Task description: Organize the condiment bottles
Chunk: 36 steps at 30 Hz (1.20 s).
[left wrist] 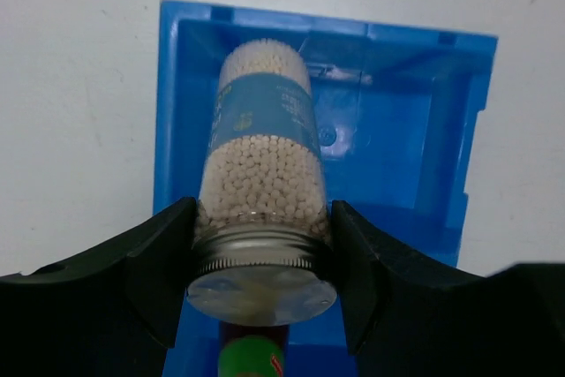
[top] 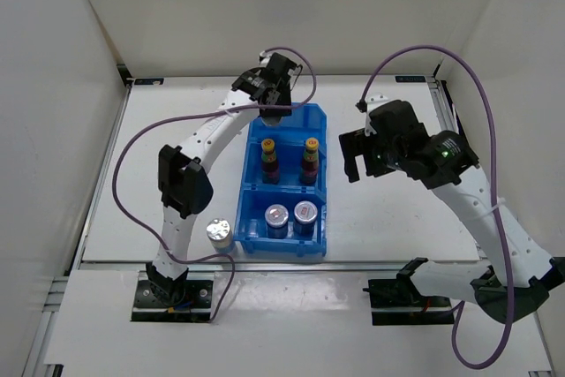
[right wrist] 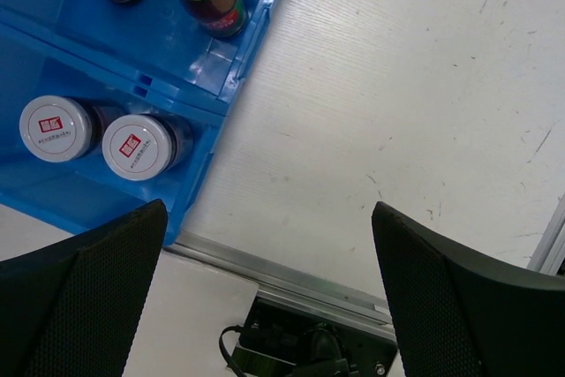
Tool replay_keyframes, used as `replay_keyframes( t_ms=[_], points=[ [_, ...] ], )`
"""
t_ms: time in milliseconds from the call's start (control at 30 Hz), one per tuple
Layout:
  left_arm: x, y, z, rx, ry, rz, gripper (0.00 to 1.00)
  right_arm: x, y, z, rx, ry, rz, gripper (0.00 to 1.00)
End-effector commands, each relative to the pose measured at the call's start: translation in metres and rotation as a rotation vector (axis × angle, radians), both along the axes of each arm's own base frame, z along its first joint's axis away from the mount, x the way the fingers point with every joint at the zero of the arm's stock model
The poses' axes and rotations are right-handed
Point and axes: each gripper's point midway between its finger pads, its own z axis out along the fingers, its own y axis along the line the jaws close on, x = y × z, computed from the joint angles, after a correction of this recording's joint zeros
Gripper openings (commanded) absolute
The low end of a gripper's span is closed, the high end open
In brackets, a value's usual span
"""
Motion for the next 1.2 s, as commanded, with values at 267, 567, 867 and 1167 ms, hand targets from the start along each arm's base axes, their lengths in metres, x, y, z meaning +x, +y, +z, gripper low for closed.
replay_keyframes(
  t_ms=[267,567,867,1167],
  points=[
    [-0.007,0.019,-0.016,0.032,0.027,0.111,0.11,0.009,0.010,0.009,-0.015,-0.012,0.067,1.00],
    [-0.005,0.014,-0.049,0.040,0.103,0.082,0.58,0.007,0.015,0.007,-0.002,-0.003,0.095,1.00],
    [0.008,0.044,-0.035,0.022,0.092,0.111,1.00,0.004,0.017,0.001,0.005,0.014,0.110,1.00],
    [0.002,0.093,0.063,0.017,-0.104,0.168,1.00,0.010,0.024,0.000,-0.006,0.015,0.149,1.00]
  ],
)
